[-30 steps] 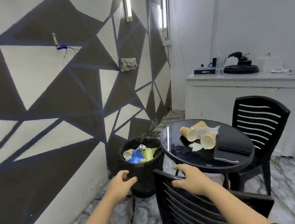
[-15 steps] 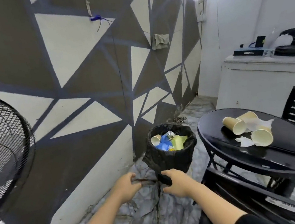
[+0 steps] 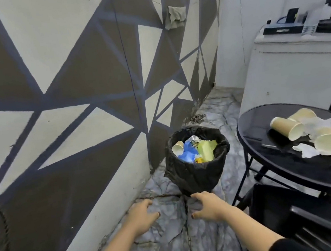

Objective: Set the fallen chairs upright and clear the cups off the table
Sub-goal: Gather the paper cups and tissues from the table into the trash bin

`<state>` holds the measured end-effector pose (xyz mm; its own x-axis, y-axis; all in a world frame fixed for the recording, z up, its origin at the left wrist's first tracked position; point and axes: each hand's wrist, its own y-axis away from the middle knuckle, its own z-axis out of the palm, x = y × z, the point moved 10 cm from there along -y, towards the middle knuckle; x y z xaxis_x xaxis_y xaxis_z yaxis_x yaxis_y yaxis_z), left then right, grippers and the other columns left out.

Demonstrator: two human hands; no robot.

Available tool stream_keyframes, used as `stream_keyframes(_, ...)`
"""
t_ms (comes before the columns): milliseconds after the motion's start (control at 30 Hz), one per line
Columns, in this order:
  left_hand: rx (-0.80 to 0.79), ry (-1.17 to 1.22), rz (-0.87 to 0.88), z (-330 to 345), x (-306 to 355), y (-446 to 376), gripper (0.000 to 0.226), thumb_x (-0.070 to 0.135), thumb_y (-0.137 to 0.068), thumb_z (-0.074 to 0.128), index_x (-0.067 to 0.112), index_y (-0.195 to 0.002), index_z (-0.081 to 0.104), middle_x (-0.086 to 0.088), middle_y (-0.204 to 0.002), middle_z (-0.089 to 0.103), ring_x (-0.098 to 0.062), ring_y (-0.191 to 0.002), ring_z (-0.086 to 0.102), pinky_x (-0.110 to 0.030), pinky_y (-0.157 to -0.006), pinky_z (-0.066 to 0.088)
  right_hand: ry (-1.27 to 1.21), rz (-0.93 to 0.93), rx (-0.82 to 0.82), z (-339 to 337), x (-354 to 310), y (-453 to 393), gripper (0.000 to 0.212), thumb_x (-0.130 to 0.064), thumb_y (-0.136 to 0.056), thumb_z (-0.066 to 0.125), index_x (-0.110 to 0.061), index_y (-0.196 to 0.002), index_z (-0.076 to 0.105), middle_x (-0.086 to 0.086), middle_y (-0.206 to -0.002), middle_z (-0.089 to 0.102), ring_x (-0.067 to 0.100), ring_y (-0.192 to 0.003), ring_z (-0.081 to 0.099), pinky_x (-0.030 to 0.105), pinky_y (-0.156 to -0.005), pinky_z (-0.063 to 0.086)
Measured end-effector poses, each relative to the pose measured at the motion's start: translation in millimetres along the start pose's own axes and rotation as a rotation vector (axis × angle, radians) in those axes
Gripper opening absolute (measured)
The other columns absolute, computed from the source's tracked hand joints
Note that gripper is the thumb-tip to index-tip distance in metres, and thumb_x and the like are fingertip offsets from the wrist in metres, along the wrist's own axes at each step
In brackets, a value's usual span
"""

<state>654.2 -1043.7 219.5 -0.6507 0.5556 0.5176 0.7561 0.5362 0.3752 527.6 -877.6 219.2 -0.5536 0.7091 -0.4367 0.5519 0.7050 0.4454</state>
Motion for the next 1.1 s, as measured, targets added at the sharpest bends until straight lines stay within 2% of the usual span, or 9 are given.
stream_keyframes(300,-0.081,-0.04,0.069,-12,68,-136,0.051,0.033,-0.084,0.059,0.016,-0.131,0.045,-0.006,-0.137,0.052,-0.019,-0.125,0.049,-0.025,-0.096,0.04,-0.061,0.092,0.042,-69,63,-99,0.071,-0.041,-0.083,0.059,-0.022,-0.144,0.028,0.008,-0.148,0.035,0.027,-0.135,0.033,0.039,-0.111,0.033)
stream_keyframes(400,-0.084,-0.044,0.109,-22,112,-184,0.048,0.03,-0.082,0.059,0.018,-0.127,0.049,-0.005,-0.133,0.055,-0.019,-0.121,0.052,-0.027,-0.095,0.042,-0.082,0.144,0.067,-104,94,-124,0.073,-0.044,-0.082,0.06,-0.022,-0.144,0.028,0.007,-0.148,0.035,0.027,-0.136,0.032,0.042,-0.111,0.032)
stream_keyframes(533,-0.088,0.068,0.156,-19,177,-240,0.043,0.027,-0.081,0.064,0.016,-0.122,0.054,-0.007,-0.125,0.06,-0.019,-0.114,0.056,-0.027,-0.094,0.042,-0.117,0.205,0.128,-150,136,-145,0.072,-0.044,-0.08,0.061,-0.023,-0.142,0.03,0.009,-0.145,0.038,0.027,-0.133,0.036,0.041,-0.108,0.036)
stream_keyframes(633,-0.173,0.017,0.242,4,227,-269,0.047,0.031,-0.082,0.061,0.021,-0.126,0.051,-0.004,-0.131,0.055,-0.02,-0.116,0.054,-0.027,-0.09,0.041,-0.178,0.244,0.193,-177,170,-147,0.073,-0.044,-0.079,0.062,-0.024,-0.142,0.032,0.007,-0.146,0.038,0.025,-0.134,0.036,0.039,-0.109,0.035)
stream_keyframes(700,-0.247,-0.025,0.306,23,264,-290,0.05,0.032,-0.083,0.058,0.021,-0.13,0.046,-0.004,-0.138,0.049,-0.021,-0.119,0.052,-0.03,-0.093,0.042,-0.233,0.257,0.252,-197,195,-144,0.073,-0.044,-0.078,0.062,-0.026,-0.142,0.032,0.005,-0.148,0.036,0.023,-0.137,0.032,0.038,-0.11,0.033)
stream_keyframes(767,-0.297,-0.071,0.369,43,305,-310,0.05,0.03,-0.084,0.058,0.019,-0.131,0.045,-0.006,-0.138,0.049,-0.025,-0.114,0.056,-0.033,-0.092,0.045,-0.282,0.269,0.339,-222,221,-137,0.07,-0.042,-0.079,0.063,-0.026,-0.141,0.035,0.001,-0.148,0.037,0.019,-0.137,0.031,0.034,-0.111,0.031)
stream_keyframes(867,-0.339,-0.139,0.523,74,376,-334,0.047,0.029,-0.084,0.059,0.016,-0.129,0.049,-0.006,-0.131,0.056,-0.022,-0.117,0.054,-0.028,-0.093,0.041,-0.351,0.317,0.506,-259,268,-118,0.062,-0.037,-0.079,0.064,-0.026,-0.136,0.042,-0.004,-0.142,0.043,0.014,-0.133,0.037,0.027,-0.107,0.031)
stream_keyframes(1000,-0.454,-0.156,0.708,116,470,-351,0.044,0.032,-0.082,0.06,0.02,-0.123,0.052,-0.004,-0.126,0.059,-0.016,-0.107,0.055,-0.027,-0.087,0.043,-0.487,0.491,0.709,-292,335,-78,0.059,-0.036,-0.079,0.064,-0.03,-0.134,0.042,-0.016,-0.131,0.044,0.005,-0.126,0.039,0.019,-0.102,0.029)
stream_keyframes(1100,-0.517,-0.211,0.842,147,528,-352,0.051,0.038,-0.082,0.058,0.025,-0.13,0.046,-0.002,-0.135,0.05,-0.018,-0.118,0.05,-0.027,-0.092,0.04,-0.519,0.638,0.84,-308,375,-43,0.057,-0.031,-0.08,0.065,-0.028,-0.133,0.044,-0.015,-0.126,0.046,0.004,-0.12,0.041,0.017,-0.096,0.028)
